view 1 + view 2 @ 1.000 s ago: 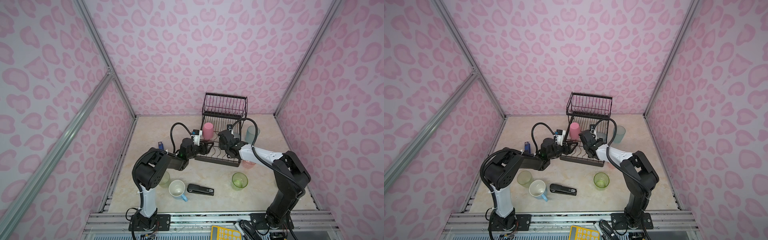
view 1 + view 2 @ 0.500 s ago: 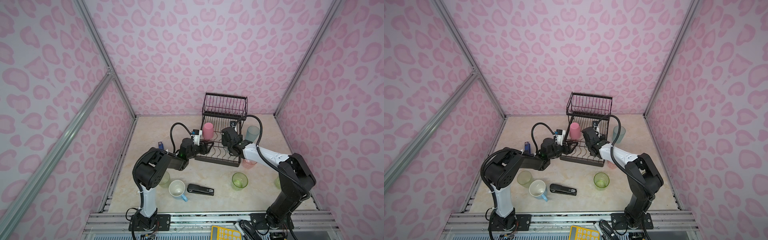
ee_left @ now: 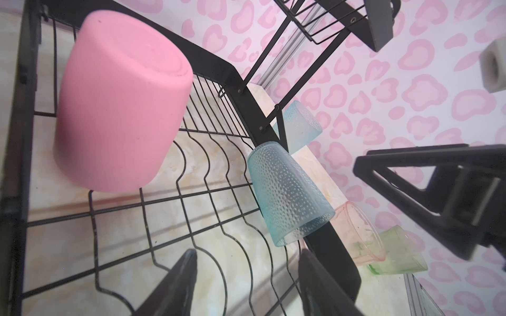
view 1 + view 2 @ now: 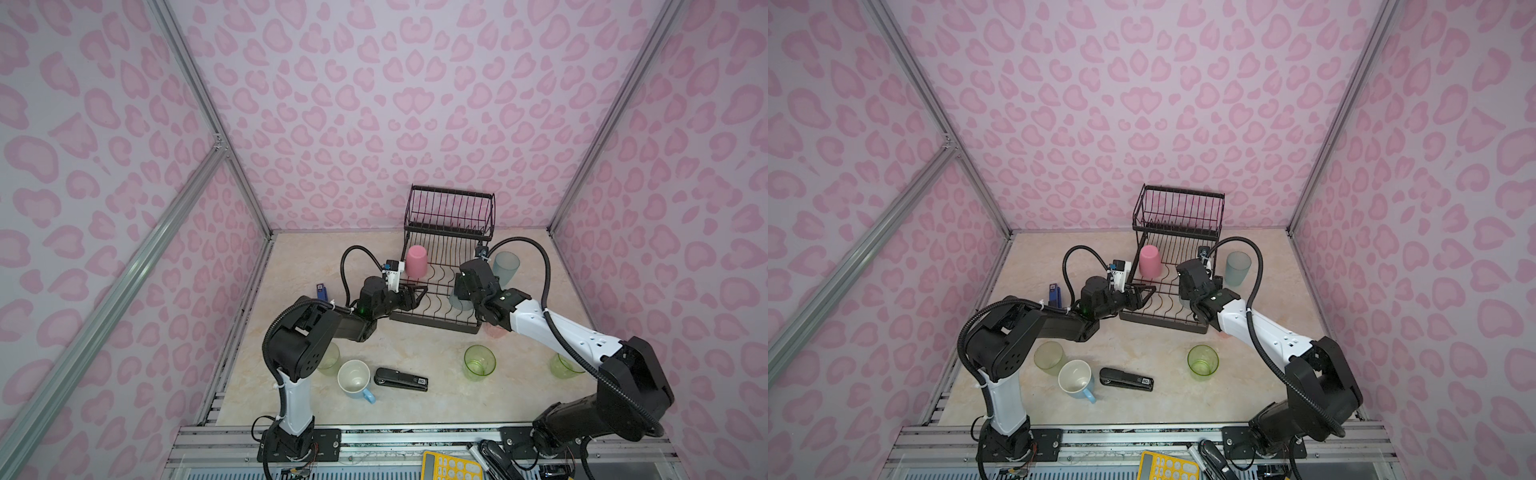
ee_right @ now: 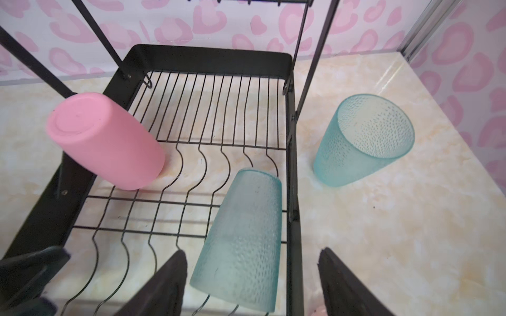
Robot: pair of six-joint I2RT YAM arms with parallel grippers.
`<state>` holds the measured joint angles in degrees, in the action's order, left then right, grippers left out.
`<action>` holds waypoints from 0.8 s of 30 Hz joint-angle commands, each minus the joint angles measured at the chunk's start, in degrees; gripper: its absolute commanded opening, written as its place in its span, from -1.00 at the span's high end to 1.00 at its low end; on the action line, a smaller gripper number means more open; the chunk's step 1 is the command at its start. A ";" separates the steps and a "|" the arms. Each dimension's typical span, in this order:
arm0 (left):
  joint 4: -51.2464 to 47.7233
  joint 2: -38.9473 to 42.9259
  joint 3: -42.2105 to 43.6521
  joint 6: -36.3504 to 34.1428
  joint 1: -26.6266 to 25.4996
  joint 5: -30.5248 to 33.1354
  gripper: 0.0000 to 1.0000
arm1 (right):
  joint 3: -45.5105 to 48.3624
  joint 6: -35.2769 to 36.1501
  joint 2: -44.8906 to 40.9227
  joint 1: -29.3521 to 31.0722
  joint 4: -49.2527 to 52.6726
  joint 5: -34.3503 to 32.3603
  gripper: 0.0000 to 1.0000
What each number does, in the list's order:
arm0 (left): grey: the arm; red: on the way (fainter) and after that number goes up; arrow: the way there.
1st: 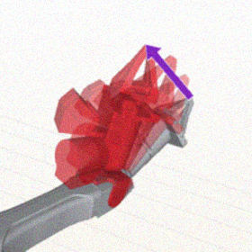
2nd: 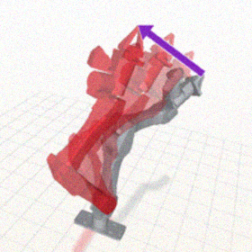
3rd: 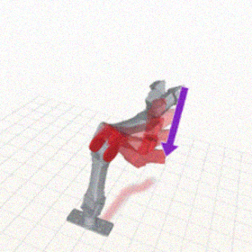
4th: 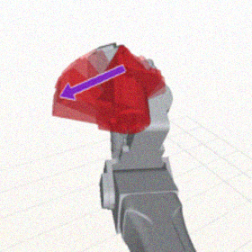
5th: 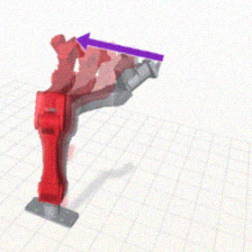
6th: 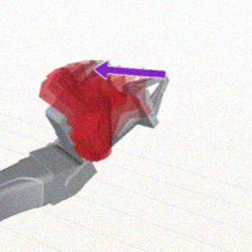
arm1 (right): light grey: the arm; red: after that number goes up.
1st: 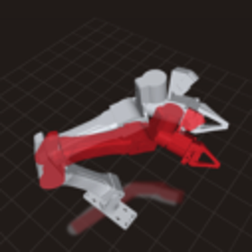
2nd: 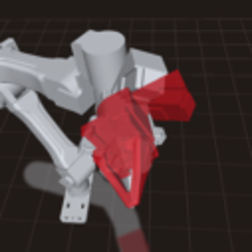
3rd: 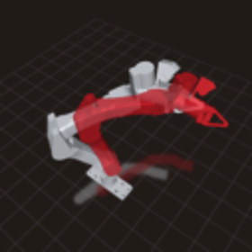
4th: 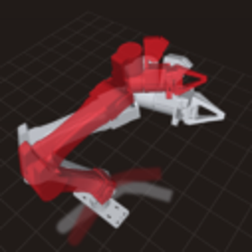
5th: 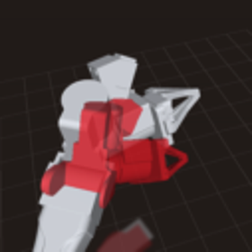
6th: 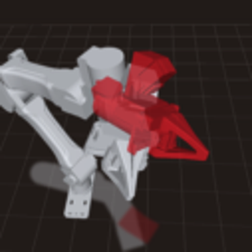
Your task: Load the cups into the dish rack
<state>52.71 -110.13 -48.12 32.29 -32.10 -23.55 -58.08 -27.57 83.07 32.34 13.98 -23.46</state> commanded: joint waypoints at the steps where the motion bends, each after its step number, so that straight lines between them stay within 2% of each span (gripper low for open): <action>1: -6.46 1.57 0.26 -2.06 -0.96 0.47 -0.22 | 1.20 -6.32 -2.24 0.18 5.22 4.91 -0.50; 7: -12.85 5.24 -0.48 -2.88 -4.45 3.52 -0.22 | 2.60 -8.70 -6.34 0.11 7.62 3.95 -0.49; 11: -17.60 8.11 -1.37 1.48 -7.53 6.76 -0.22 | 3.19 -8.75 -8.34 -1.20 8.44 4.26 -0.50; 15: -25.32 12.09 -3.50 8.18 -12.03 12.02 -0.22 | 4.48 -9.03 -9.68 -3.76 9.02 6.30 -0.50; 19: -36.28 14.93 -8.06 17.75 -17.08 17.63 -0.22 | 5.53 -10.98 -10.55 -6.76 10.07 8.72 -0.50; 24: -41.41 16.26 -11.09 30.72 -19.93 19.85 -0.26 | 6.83 -13.26 -12.40 -9.34 11.15 9.05 -0.49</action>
<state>17.08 -94.98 -58.15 52.80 -51.22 -7.42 -51.92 -38.68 71.35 23.79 23.86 -15.25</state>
